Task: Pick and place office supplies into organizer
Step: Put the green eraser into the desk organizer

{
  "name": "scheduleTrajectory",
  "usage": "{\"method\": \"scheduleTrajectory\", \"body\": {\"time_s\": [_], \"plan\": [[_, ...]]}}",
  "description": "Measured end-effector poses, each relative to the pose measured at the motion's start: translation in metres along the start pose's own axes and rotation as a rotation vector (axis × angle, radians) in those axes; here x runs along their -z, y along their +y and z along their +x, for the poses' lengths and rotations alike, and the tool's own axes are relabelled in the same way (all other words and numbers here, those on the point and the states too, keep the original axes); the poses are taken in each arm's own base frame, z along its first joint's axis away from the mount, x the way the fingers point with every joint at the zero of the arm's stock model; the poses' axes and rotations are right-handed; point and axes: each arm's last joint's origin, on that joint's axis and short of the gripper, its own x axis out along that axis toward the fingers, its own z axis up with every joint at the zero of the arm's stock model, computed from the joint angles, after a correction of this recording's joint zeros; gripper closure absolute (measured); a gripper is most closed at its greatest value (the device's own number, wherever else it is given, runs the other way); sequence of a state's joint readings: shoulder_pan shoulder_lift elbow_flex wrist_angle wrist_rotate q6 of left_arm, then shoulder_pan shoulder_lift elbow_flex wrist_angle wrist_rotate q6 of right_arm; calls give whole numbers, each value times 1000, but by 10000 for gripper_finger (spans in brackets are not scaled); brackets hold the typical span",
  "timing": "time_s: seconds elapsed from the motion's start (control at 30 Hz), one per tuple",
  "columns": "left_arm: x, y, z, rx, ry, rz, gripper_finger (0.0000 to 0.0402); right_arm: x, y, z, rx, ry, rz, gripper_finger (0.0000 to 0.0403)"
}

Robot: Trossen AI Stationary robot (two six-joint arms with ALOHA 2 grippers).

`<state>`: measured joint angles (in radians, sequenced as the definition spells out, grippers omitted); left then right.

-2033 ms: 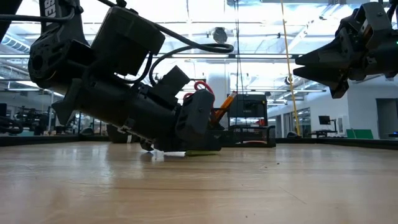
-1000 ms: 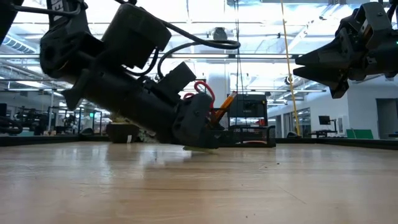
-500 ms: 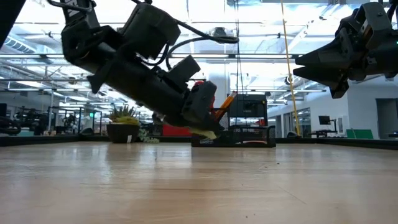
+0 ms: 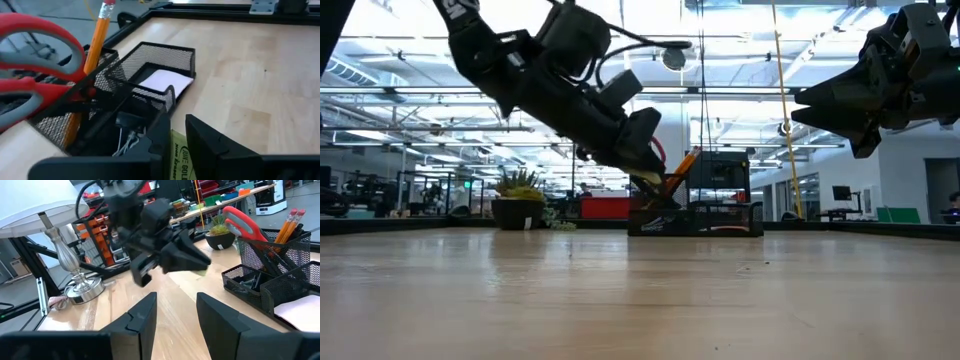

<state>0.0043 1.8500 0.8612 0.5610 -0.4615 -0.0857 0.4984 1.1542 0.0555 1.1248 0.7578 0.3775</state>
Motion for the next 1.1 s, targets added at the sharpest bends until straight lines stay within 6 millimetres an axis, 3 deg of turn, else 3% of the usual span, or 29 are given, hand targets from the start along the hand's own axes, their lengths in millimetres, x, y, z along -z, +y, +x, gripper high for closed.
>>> {"method": "scheduleTrajectory", "body": {"time_s": [0.43,0.57,0.87,1.1], "plan": [[-2,68,27,183,30,-74,344,0,0,0,0,0,0,271],[0,75,32,186,47,-71,344,0,0,0,0,0,0,271],[-21,74,50,197,60,-32,344,0,0,0,0,0,0,271],[-18,75,62,185,99,10,344,0,0,0,0,0,0,271]]}}
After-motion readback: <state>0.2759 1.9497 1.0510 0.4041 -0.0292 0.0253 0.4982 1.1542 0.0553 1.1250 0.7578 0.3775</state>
